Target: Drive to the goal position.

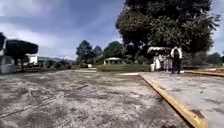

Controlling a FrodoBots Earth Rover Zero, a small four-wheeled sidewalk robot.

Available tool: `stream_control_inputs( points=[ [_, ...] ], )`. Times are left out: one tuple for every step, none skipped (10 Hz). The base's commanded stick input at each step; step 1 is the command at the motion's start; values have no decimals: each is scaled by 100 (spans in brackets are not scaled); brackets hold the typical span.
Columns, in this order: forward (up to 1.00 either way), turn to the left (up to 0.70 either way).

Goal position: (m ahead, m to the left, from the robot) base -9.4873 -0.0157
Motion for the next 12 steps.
stream_control_inputs(
  points=[
    [70,0],
    [70,0],
    [70,0],
    [70,0],
    [70,0],
    [70,0],
    [70,0],
    [70,0],
    [70,0],
    [70,0],
    [70,0],
    [70,0]
  ],
)
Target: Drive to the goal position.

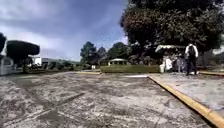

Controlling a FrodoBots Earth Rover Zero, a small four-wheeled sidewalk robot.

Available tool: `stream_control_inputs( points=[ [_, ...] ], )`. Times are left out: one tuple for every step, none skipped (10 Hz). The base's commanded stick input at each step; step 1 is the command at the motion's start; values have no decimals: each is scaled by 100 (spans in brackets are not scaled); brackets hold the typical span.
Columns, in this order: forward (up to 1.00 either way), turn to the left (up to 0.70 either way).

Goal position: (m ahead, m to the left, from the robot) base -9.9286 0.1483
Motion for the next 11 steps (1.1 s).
stream_control_inputs(
  points=[
    [70,0],
    [70,0],
    [70,0],
    [70,0],
    [70,0],
    [70,0],
    [70,0],
    [70,0],
    [70,0],
    [6,0],
    [0,41]
  ],
)
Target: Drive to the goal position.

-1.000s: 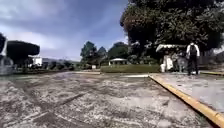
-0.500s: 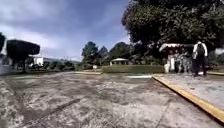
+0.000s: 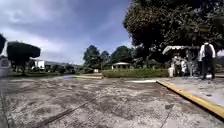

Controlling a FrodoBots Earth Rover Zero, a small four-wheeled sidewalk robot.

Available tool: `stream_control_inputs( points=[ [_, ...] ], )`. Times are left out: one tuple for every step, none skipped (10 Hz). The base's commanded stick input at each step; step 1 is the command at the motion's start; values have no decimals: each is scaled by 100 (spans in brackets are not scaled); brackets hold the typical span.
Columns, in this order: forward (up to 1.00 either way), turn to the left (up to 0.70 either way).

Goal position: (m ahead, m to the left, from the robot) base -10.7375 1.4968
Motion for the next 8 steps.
stream_control_inputs(
  points=[
    [0,67],
    [0,70],
    [0,70],
    [0,70],
    [0,70],
    [0,70],
    [0,70],
    [0,70]
  ],
)
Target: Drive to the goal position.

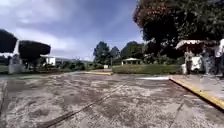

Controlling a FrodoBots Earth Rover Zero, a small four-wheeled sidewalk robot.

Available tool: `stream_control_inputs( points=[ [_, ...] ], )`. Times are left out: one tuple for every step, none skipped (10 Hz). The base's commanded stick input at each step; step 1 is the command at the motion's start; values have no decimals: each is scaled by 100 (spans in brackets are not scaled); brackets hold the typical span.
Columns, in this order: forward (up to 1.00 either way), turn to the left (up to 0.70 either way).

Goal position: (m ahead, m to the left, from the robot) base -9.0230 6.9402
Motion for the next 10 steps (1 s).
stream_control_inputs(
  points=[
    [0,70],
    [0,70],
    [0,70],
    [0,70],
    [0,70],
    [0,70],
    [0,70],
    [0,70],
    [0,70],
    [0,70]
  ],
)
